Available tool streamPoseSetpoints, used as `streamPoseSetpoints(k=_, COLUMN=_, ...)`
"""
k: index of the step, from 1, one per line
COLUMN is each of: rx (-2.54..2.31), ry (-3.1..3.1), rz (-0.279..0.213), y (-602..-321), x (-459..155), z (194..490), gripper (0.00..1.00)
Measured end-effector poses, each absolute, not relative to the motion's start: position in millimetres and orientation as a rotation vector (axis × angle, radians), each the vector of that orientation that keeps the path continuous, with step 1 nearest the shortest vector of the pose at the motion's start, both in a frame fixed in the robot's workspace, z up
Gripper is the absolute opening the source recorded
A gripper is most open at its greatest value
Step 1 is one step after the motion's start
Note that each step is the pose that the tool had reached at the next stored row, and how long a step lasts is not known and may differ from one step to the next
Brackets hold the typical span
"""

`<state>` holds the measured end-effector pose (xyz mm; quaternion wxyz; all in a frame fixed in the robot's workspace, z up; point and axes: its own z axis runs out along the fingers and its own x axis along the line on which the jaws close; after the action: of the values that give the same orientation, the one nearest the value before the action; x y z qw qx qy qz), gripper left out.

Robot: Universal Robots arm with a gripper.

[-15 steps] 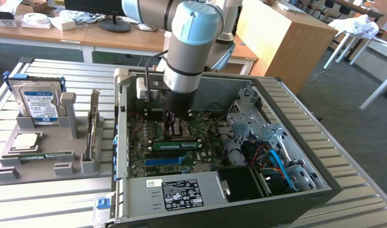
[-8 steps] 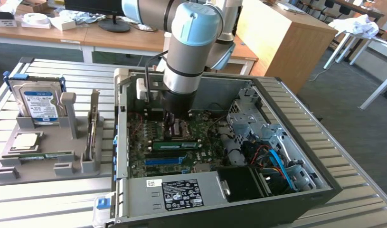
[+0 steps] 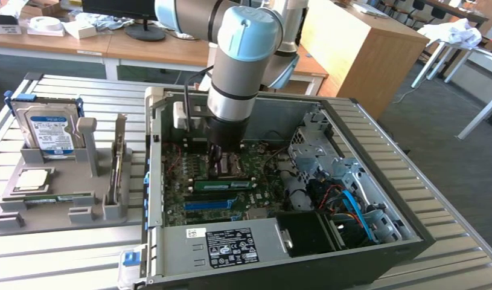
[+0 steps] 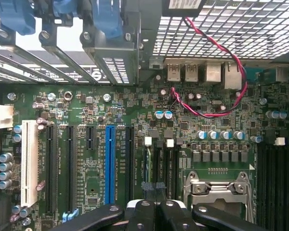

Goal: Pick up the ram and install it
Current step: 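Press down the ram until it locks into place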

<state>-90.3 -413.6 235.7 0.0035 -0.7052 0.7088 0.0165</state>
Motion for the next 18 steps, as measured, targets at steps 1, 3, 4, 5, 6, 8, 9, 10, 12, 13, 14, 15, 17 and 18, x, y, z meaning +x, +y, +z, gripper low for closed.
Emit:
streamPoseSetpoints(k=1, rx=-2.211, ry=2.222, rz=0.052, y=-413.6, x=-90.3, z=235.5, gripper=0.10)
streamPoseSetpoints(k=3, rx=-2.211, ry=2.222, rz=0.052, y=-413.6, x=-90.3, z=235.5, gripper=0.10)
streamPoseSetpoints(k=4, rx=-2.211, ry=2.222, rz=0.052, y=-413.6, x=-90.3, z=235.4, gripper=0.10)
streamPoseSetpoints(k=5, rx=-2.211, ry=2.222, rz=0.052, y=-413.6, x=-90.3, z=235.4, gripper=0.10)
streamPoseSetpoints(k=6, rx=-2.210, ry=2.221, rz=0.052, y=-413.6, x=-90.3, z=235.0, gripper=0.10)
streamPoseSetpoints(k=8, rx=-2.211, ry=2.222, rz=0.052, y=-413.6, x=-90.3, z=233.9, gripper=0.10)
streamPoseSetpoints(k=9, rx=-2.211, ry=2.222, rz=0.052, y=-413.6, x=-90.3, z=233.4, gripper=0.10)
streamPoseSetpoints(k=10, rx=-2.211, ry=2.222, rz=0.052, y=-413.6, x=-90.3, z=232.8, gripper=0.10)
streamPoseSetpoints(k=12, rx=-2.211, ry=2.222, rz=0.052, y=-413.6, x=-90.3, z=232.0, gripper=0.10)
streamPoseSetpoints(k=13, rx=-2.211, ry=2.222, rz=0.052, y=-413.6, x=-90.3, z=231.7, gripper=0.10)
streamPoseSetpoints(k=14, rx=-2.211, ry=2.222, rz=0.052, y=-413.6, x=-90.3, z=231.7, gripper=0.10)
streamPoseSetpoints(k=15, rx=-2.211, ry=2.222, rz=0.052, y=-413.6, x=-90.3, z=231.7, gripper=0.10)
streamPoseSetpoints(k=17, rx=-2.211, ry=2.222, rz=0.052, y=-413.6, x=-90.3, z=231.5, gripper=0.10)
streamPoseSetpoints(k=18, rx=-2.211, ry=2.222, rz=0.052, y=-413.6, x=-90.3, z=231.4, gripper=0.10)
